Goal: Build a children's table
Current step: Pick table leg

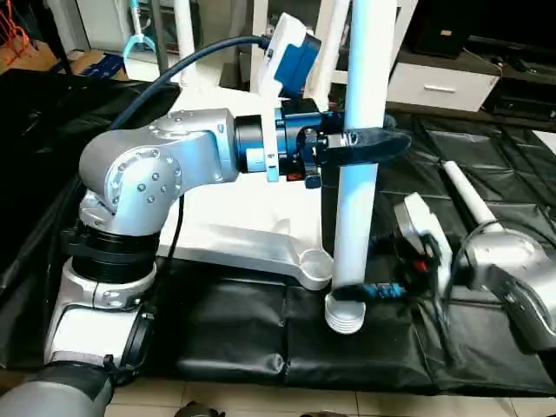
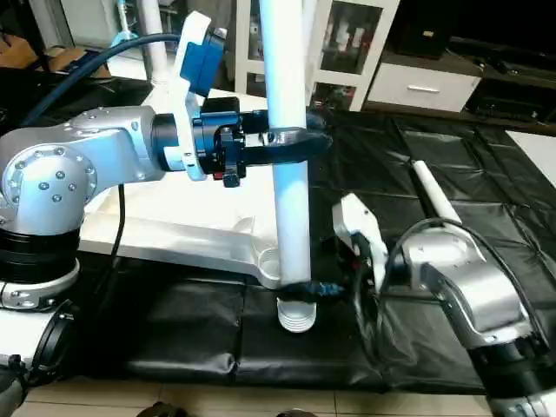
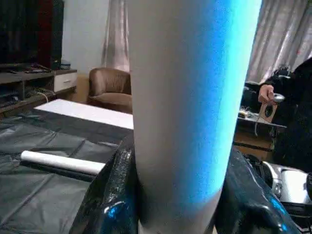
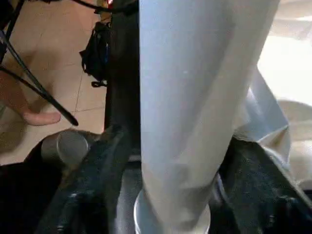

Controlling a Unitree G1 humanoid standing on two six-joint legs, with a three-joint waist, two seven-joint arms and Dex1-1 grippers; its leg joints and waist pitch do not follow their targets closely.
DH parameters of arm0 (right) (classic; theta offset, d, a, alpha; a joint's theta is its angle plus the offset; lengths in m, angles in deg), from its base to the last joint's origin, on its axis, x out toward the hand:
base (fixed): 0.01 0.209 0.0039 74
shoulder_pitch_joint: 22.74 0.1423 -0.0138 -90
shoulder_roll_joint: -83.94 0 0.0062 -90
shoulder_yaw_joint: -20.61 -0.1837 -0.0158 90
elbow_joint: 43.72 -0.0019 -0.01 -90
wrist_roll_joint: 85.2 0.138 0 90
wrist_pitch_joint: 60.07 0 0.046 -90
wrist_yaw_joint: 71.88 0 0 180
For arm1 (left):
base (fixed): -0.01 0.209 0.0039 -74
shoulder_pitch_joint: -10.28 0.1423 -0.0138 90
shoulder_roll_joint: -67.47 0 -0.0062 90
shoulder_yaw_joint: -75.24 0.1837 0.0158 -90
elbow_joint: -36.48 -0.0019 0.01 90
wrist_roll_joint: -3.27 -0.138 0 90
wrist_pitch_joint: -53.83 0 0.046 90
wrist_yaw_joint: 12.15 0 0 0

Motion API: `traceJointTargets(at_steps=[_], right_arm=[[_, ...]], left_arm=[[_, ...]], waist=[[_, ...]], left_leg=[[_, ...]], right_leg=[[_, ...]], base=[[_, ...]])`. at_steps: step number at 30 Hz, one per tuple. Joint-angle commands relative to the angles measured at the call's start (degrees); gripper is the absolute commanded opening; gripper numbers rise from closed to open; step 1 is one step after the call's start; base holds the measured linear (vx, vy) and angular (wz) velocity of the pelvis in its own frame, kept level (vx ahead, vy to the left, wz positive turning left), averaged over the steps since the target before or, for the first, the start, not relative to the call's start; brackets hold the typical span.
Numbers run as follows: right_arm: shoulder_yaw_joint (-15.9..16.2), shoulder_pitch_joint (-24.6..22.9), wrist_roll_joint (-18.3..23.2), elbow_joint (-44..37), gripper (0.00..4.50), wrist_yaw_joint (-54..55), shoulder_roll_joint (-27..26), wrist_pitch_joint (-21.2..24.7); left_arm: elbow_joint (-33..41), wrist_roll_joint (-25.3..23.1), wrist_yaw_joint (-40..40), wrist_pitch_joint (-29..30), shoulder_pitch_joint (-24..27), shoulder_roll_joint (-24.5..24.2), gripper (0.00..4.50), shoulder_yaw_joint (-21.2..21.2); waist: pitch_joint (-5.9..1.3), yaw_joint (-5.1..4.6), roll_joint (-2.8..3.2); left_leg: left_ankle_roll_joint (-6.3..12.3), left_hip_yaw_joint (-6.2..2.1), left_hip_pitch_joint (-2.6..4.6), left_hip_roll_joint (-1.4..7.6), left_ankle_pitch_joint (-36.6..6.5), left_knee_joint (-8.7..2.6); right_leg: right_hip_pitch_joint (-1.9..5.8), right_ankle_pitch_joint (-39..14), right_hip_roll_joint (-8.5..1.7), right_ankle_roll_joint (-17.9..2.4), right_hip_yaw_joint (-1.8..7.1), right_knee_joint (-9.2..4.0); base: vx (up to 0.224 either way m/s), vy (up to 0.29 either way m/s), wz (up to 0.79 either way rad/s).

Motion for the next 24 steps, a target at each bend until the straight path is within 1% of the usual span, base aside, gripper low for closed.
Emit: traceJointTargets(at_steps=[1,5,10,18,19,20,22,24], right_arm=[[0.78,-0.27,-1.02,-0.81,2.83,-1.13,1.16,-1.1],[0.62,-0.32,-1.28,-0.5,2.83,-0.51,0.49,-1.57],[0.71,-0.19,-1.16,-0.42,2.83,-0.42,0.04,-2.04],[0.63,-0.44,-1.66,-0.45,2.83,-0.29,-0.68,-3.18],[0.61,-0.46,-1.66,-0.45,2.83,-0.26,-0.73,-3.23],[0.72,-0.41,-1.67,-0.36,2.83,-0.29,-0.82,-3.2],[0.8,-0.41,-1.6,-0.32,2.83,-0.38,-0.79,-2.98],[0.68,-0.52,-1.01,-0.38,2.54,-0.57,-0.73,-2.06]], left_arm=[[0.95,0.4,-0.52,0.24,-1.35,0.12,1.61,0.35],[1.04,0.66,-0.7,0.38,-1.47,0.12,1.61,0.35],[1.19,1.04,-0.58,0.68,-1.54,0.54,1.61,0.38],[1.09,1.48,-0.33,0.93,-1.75,1.24,1.61,0.39],[1.07,1.51,-0.31,0.96,-1.78,1.3,1.61,0.36],[0.97,1.54,-0.43,0.92,-1.75,1.29,1.61,0.33],[0.94,1.5,-0.51,0.88,-1.75,1.26,1.61,0.36],[0.95,1.48,-0.57,0.96,-1.76,1.29,1.61,0.3]], waist=[[-4.27,-0.11,-0.11],[-4.24,-0.16,0.02],[-4.28,-0.15,0.08],[-4.34,-0.11,0.0],[-4.32,-0.11,0.03],[-4.3,-0.08,0.33],[-4.32,-0.16,0.18],[-4.31,-0.15,0.19]], left_leg=[[-0.19,-0.85,1.24,1.57,-10.82,-3.99],[-0.34,-0.9,1.36,1.62,-11.45,-4.03],[-0.19,-0.9,1.37,1.64,-11.3,-4.03],[0.13,-0.85,1.34,1.62,-10.64,-3.97],[0.14,-0.86,1.31,1.62,-10.69,-3.98],[0.02,-0.92,1.34,1.63,-10.97,-4.02],[-0.02,-0.92,1.34,1.62,-11.24,-4.06],[-0.06,-0.91,1.39,1.63,-11.32,-4.05]], right_leg=[[2.52,-17.53,-3.07,-10.26,1.28,-4.09],[2.4,-18.41,-3.07,-10.1,1.24,-4.18],[2.44,-17.35,-3.03,-10.54,1.24,-4.08],[2.51,-16.3,-3.03,-10.86,1.26,-3.96],[2.53,-16.4,-3.05,-10.93,1.26,-3.99],[2.52,-16.62,-3.07,-10.96,1.24,-3.98],[2.53,-16.57,-2.99,-10.94,1.21,-4.0],[2.52,-16.52,-3.0,-10.99,1.22,-4.02]], base=[[0.0,0.0,0.0],[0.0,0.0,0.0],[0.0,0.0,0.0],[0.0,0.0,0.0],[0.0,0.0,0.0],[0.0,0.0,0.0],[0.0,0.0,0.0],[0.0,0.0,0.0]])
